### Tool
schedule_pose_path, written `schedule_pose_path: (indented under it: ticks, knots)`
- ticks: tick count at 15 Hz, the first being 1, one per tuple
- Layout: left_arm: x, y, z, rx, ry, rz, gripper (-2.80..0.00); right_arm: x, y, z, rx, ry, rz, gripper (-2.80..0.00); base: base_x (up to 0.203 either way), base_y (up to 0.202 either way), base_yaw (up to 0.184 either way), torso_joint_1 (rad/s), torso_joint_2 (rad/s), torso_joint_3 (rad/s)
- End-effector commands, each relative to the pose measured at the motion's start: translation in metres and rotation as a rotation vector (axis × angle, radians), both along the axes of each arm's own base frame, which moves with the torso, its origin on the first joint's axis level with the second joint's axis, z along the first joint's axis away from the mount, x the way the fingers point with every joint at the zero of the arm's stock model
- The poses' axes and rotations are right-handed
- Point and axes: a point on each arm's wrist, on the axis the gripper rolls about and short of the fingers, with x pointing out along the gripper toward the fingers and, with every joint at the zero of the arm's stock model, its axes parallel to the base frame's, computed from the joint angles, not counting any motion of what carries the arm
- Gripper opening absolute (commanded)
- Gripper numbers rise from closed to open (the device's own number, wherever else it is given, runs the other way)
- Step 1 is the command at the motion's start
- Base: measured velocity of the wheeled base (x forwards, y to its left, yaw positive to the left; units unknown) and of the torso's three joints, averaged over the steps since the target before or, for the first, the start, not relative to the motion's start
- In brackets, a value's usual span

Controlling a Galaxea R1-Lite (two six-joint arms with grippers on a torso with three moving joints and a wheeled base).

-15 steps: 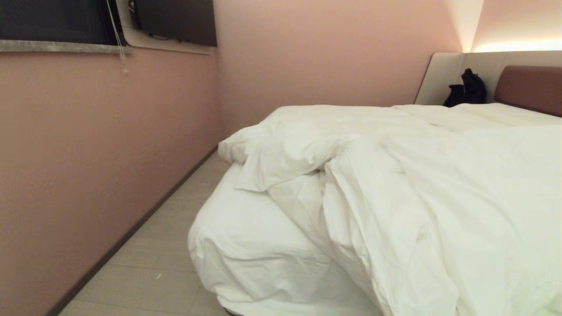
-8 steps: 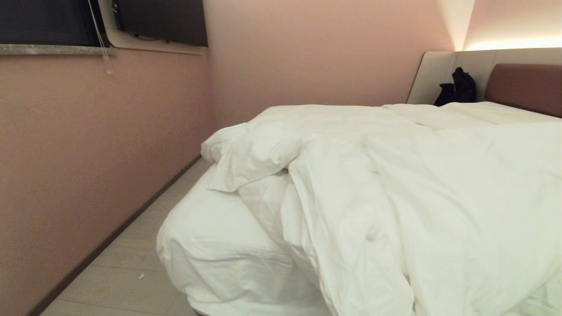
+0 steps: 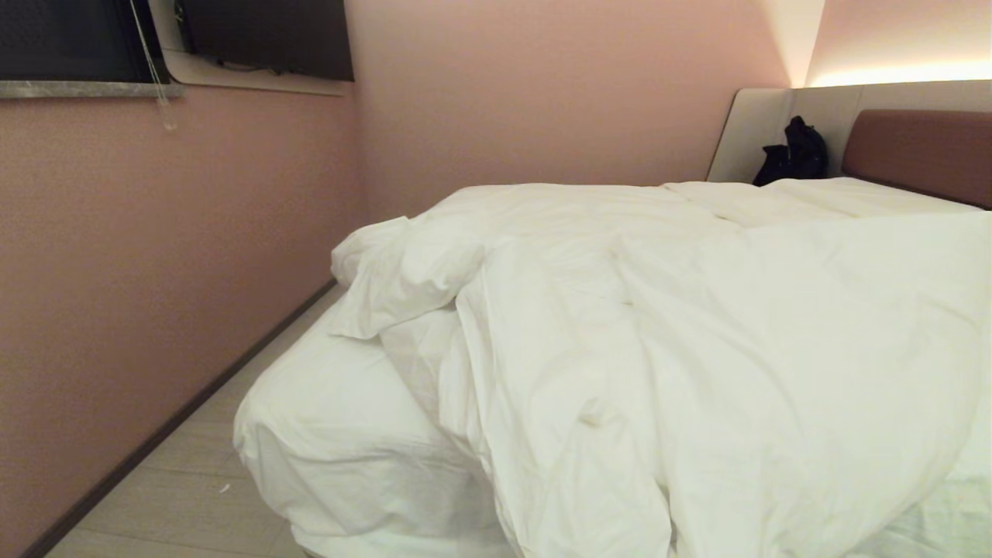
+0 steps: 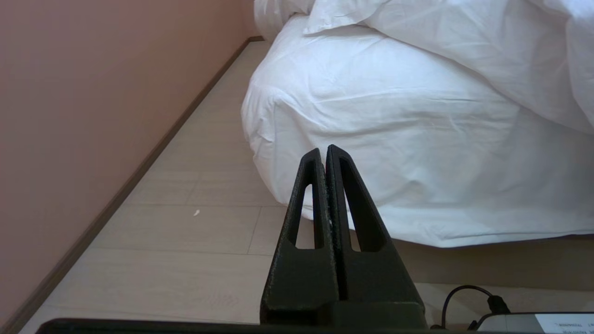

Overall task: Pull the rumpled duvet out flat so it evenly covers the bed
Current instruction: Hold the folded corner of the quilt

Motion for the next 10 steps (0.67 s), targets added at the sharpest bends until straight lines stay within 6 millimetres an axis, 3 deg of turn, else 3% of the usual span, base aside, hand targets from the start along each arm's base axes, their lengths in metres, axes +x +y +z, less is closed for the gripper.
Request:
schedule_pose_path:
  ticks: [1,10]
  knots:
    - [0.0000,-0.0001,0.0001,0.001,-0.001,-0.001,-2.80,0.0000,-0.0001,0.0000,0.002,0.000,-0.002,-2.80,0.000,0.000,0.000,0.000,0.00,0.000]
    - [0.0000,-0.0001,0.0005,-0.004,-0.005,-0.001,-2.80,0.0001,-0.0001,-0.0002,0.005,0.003,-0.003,-2.80,0.000,0.000,0.000,0.000,0.00,0.000]
